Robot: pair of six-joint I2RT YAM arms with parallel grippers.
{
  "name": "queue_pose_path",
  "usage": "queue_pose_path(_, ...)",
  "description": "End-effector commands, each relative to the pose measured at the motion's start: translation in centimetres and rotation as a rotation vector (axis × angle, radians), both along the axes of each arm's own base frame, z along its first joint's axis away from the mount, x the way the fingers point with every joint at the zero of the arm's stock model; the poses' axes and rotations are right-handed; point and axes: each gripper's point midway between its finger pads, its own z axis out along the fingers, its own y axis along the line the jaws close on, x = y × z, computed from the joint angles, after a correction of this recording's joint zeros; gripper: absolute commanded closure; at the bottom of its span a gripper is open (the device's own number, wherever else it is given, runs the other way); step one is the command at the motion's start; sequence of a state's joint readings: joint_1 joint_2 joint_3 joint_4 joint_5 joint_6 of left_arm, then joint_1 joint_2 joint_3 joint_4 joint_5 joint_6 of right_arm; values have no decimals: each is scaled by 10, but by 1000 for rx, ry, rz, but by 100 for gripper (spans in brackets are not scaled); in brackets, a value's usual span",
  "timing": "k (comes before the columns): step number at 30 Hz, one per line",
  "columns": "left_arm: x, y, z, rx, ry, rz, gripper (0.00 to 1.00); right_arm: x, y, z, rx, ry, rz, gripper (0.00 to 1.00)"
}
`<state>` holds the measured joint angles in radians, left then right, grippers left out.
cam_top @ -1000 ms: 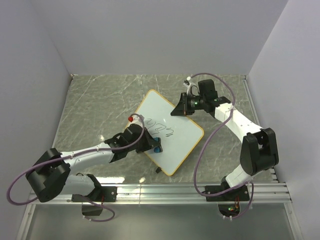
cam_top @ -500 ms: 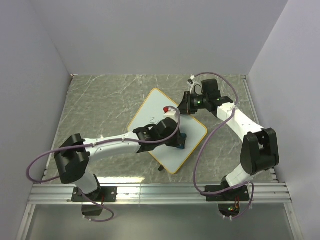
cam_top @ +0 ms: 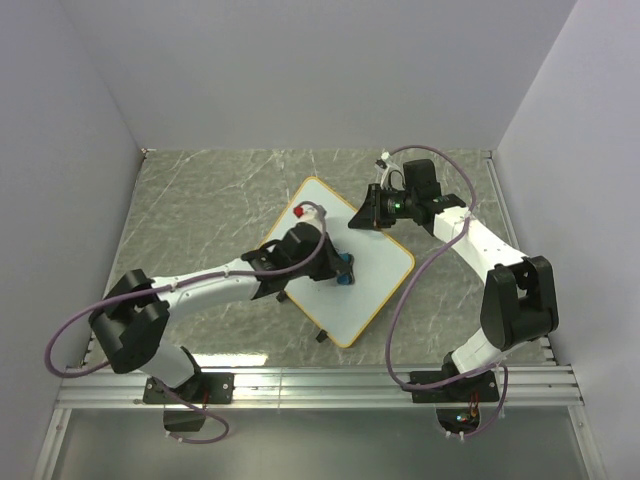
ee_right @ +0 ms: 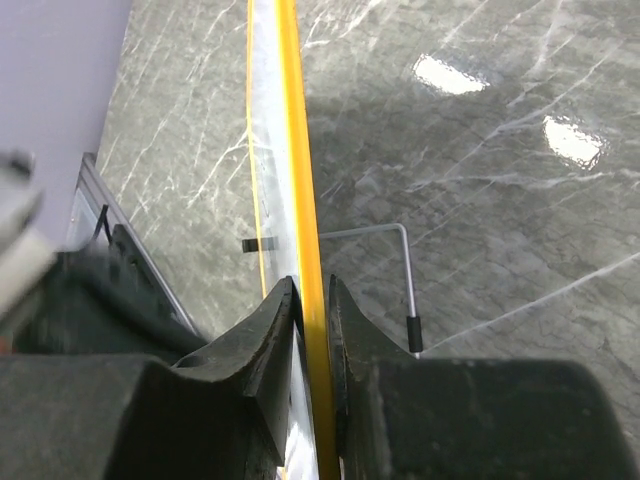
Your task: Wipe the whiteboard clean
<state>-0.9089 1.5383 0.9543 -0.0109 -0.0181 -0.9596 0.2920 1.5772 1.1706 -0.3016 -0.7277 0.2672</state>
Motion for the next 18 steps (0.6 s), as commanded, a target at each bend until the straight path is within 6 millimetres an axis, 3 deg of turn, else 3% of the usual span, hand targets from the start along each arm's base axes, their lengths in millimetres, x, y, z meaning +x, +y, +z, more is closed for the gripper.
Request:
queue_pose_path(1,1,111,-131,407,140,241,100,-48,8,-21,-75,150,47,100)
queue_pose_path(8,-61,116,-175,459,207,179,100,-47,8,-21,-76,151,46,100)
queue_pose_path(10,-66,137,-186,471,269,256,100,-47,9,-20,-74,149,48,100)
queue_pose_path(13,-61,166,-188,452,318,374,100,-48,8,-19,-73,150,47,100)
queue_pose_path(18,-77,196,-199,554,399,445,100,-50,7,-14,-75,135,44,100)
